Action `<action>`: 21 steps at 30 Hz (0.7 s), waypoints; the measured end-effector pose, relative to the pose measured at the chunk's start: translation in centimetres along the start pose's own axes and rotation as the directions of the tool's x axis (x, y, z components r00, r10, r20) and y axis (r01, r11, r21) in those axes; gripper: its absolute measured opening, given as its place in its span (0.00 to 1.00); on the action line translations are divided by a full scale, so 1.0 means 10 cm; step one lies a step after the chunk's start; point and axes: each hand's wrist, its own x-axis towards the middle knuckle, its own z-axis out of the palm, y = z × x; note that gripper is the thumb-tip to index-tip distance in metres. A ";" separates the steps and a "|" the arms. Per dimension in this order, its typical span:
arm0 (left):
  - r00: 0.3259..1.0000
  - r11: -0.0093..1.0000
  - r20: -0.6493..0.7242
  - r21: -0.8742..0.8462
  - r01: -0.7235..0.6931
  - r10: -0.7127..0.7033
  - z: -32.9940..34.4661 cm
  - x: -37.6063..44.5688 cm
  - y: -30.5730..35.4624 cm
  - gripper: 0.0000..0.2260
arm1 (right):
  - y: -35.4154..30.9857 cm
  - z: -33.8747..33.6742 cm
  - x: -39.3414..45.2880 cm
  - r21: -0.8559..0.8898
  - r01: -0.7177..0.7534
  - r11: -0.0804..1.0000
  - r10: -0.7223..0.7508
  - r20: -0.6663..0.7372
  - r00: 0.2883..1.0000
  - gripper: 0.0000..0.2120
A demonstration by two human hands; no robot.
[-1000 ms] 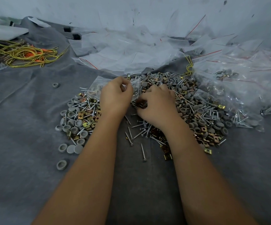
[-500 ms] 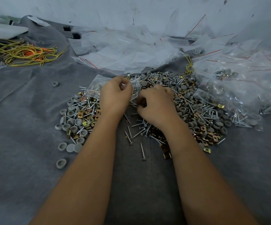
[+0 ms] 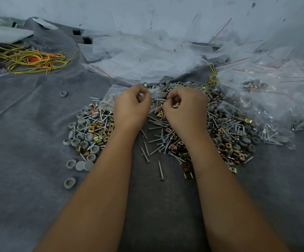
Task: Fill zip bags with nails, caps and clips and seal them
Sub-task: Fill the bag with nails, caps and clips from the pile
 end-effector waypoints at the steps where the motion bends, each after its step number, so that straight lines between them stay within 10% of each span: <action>1: 1.000 1.000 0.006 0.011 -0.010 0.010 0.00 -0.01 0.01 0.04 | 0.01 0.02 -0.01 -0.066 0.035 0.997 -0.035 0.010 0.999 0.02; 9: 0.997 0.999 0.059 0.016 -0.052 0.051 0.01 -0.01 0.01 0.03 | 0.05 0.11 -0.04 -0.254 0.267 0.929 -0.236 0.146 0.961 0.09; 21: 0.997 0.990 -0.058 -0.132 0.043 -0.051 0.02 0.02 -0.03 0.06 | 0.06 0.04 0.02 -0.172 0.098 0.980 -0.049 0.270 0.962 0.11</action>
